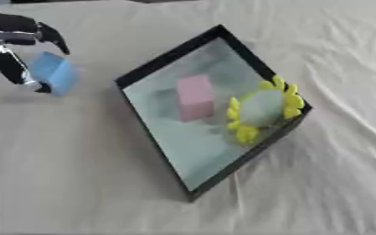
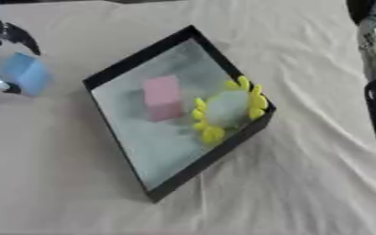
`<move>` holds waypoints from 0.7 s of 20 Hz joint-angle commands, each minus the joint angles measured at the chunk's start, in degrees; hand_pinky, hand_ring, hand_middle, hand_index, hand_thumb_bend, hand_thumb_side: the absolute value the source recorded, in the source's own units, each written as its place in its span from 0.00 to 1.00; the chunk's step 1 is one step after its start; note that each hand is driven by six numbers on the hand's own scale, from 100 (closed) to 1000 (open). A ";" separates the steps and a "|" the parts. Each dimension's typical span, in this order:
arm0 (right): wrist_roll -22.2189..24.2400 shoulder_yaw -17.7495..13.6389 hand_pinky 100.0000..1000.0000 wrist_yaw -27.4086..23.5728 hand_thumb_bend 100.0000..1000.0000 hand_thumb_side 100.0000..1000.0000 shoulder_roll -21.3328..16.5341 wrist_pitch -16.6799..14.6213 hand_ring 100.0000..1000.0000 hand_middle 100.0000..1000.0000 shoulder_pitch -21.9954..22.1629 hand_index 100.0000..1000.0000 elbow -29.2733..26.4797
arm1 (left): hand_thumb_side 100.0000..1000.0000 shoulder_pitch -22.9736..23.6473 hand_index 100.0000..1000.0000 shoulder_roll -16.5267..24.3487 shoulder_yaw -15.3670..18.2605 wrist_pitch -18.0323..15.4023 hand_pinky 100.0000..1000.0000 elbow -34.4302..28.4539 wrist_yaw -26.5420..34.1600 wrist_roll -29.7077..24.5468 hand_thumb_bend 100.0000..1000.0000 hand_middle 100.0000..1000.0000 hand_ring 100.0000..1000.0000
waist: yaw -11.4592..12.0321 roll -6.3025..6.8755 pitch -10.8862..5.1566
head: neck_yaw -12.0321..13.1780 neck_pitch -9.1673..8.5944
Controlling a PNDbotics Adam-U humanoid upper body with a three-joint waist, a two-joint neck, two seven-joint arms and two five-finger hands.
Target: Pick up objects on the table and place them in the box.
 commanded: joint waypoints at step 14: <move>-0.44 -0.41 0.87 0.60 0.00 0.24 -0.47 -0.04 0.68 0.55 -0.27 0.81 -0.92 | 0.03 -0.34 0.76 1.12 0.62 -10.29 0.76 0.81 -0.87 -11.95 0.31 0.59 0.69 | -0.05 -0.14 -0.82 | 0.38 -0.75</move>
